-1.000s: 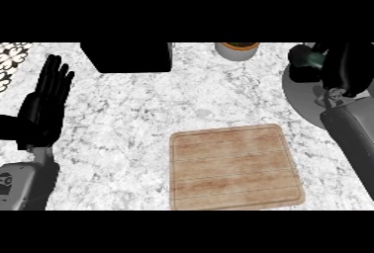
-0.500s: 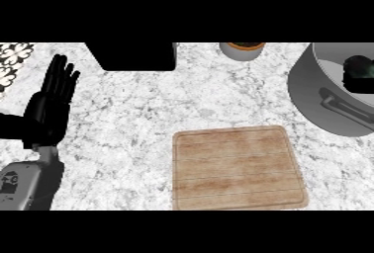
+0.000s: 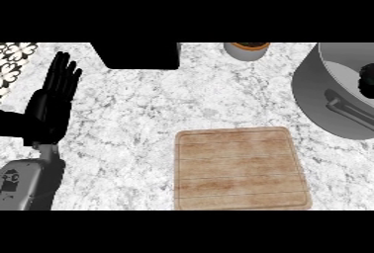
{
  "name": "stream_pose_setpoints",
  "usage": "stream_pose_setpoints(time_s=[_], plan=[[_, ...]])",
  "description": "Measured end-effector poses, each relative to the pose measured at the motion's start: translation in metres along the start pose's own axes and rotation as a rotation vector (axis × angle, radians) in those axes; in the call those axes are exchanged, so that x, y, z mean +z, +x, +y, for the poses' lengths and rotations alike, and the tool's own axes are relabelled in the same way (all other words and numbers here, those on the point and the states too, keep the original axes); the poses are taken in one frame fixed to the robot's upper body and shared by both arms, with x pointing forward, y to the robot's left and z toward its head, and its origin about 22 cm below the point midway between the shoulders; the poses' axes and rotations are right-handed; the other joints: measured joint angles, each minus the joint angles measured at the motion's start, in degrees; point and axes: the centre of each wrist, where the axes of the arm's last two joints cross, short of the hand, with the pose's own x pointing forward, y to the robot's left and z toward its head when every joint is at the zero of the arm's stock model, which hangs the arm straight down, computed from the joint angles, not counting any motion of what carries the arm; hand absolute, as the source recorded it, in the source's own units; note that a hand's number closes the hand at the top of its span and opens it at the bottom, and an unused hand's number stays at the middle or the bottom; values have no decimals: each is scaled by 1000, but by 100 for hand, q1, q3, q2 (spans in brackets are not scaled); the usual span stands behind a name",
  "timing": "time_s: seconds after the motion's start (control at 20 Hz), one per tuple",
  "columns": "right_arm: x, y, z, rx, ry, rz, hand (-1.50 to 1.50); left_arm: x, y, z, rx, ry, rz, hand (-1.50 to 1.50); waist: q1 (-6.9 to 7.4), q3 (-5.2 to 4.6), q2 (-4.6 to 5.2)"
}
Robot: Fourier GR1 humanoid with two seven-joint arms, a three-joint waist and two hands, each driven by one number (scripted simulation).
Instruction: Pick the eggplant from the cutting board and place it in the pot
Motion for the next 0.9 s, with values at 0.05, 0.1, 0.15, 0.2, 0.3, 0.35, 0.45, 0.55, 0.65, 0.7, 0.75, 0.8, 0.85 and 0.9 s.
stream_pose_setpoints(time_s=[0.05, 0.1, 0.15, 0.2, 0.3, 0.35, 0.45, 0.55, 0.65, 0.7, 0.75, 0.8, 0.85, 0.9], plan=[[0, -2, 5, 8, 15, 8, 150, -2, -1, -3, -1, -1, 2, 0, 11, 0, 6], [1, -7, 9, 21, 36, 16, 150, -1, -2, -5, -4, -2, -1, 0, 32, 1, 14], [0, -11, 8, 17, 66, 25, 150, -4, -2, -6, -2, -1, -5, 0, 26, 2, 17], [0, -15, 9, -1, 93, 44, 150, -5, -2, -5, -1, -1, -5, 0, 29, 3, 19], [3, -19, 16, -48, 149, 99, -150, -5, -1, -8, 2, -7, -11, 0, 63, -10, 22], [3, -21, 16, -71, 178, 109, -150, -5, -1, -8, 3, -11, -13, 0, 72, -24, 19], [2, -26, 16, -113, 228, 112, -150, -5, 0, -7, 6, -15, -15, 0, 88, -48, 11], [2, -28, 17, -143, 267, 86, -150, -2, -3, -10, 5, -20, -17, 0, 103, -63, 11], [2, -29, 18, -172, 284, 53, -150, -6, -1, -13, 5, -15, -20, 0, 97, -73, 13], [1, -29, 17, -190, 282, 33, -150, -8, -1, -10, 3, -12, -20, 0, 94, -68, 14], [1, -30, 17, -216, 273, 14, -150, -7, -4, -10, 5, -12, -18, 0, 87, -65, 14], [0, -27, 17, -244, 260, 5, -150, -8, -3, -11, 5, -14, -17, 0, 89, -54, 18], [0, -25, 19, -280, 245, 0, -150, -6, -4, -10, 6, -16, -15, 0, 92, -44, 17], [0, -23, 19, -323, 227, -6, -150, -8, -3, -6, 7, -11, -13, 0, 76, -35, 18]])
